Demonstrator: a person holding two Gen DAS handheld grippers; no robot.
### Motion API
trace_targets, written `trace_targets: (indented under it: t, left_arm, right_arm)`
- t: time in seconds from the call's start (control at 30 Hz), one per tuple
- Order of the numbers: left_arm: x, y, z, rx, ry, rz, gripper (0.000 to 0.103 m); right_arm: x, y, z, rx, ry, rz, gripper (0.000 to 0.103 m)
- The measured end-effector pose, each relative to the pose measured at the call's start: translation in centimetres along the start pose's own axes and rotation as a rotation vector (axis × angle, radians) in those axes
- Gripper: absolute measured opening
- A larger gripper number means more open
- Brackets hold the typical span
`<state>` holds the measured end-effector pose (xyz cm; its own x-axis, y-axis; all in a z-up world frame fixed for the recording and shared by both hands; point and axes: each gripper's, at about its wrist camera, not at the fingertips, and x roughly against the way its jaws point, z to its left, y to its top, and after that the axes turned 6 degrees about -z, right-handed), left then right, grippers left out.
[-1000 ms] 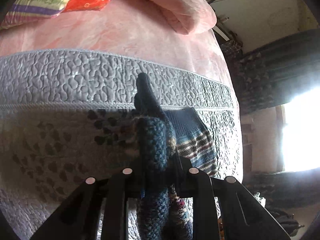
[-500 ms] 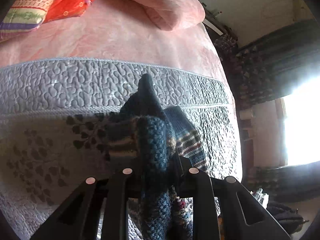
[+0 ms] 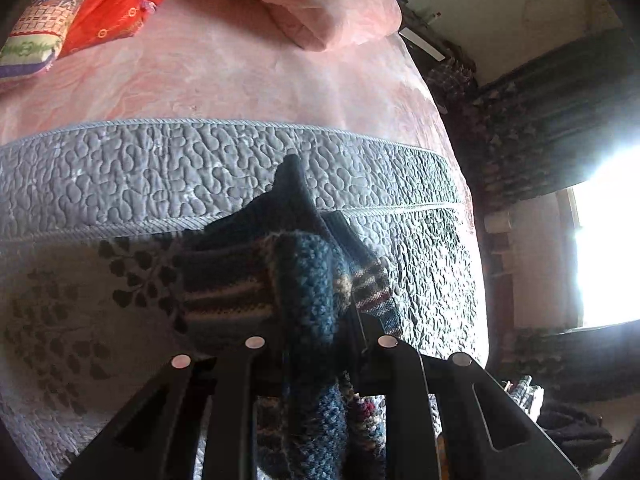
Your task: Fold small clothes
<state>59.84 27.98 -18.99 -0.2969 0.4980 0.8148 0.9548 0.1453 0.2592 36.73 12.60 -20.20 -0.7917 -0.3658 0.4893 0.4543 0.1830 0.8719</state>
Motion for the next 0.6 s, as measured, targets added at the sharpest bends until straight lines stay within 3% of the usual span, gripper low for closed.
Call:
trace_targets:
  t: [0.6]
  left_arm:
    - [-5.9,-0.4,-4.6,-0.04,0.047,0.032,0.02]
  right_arm:
    - [0.1,-2.7,-5.7,-0.098,-0.044,0.013,0.02]
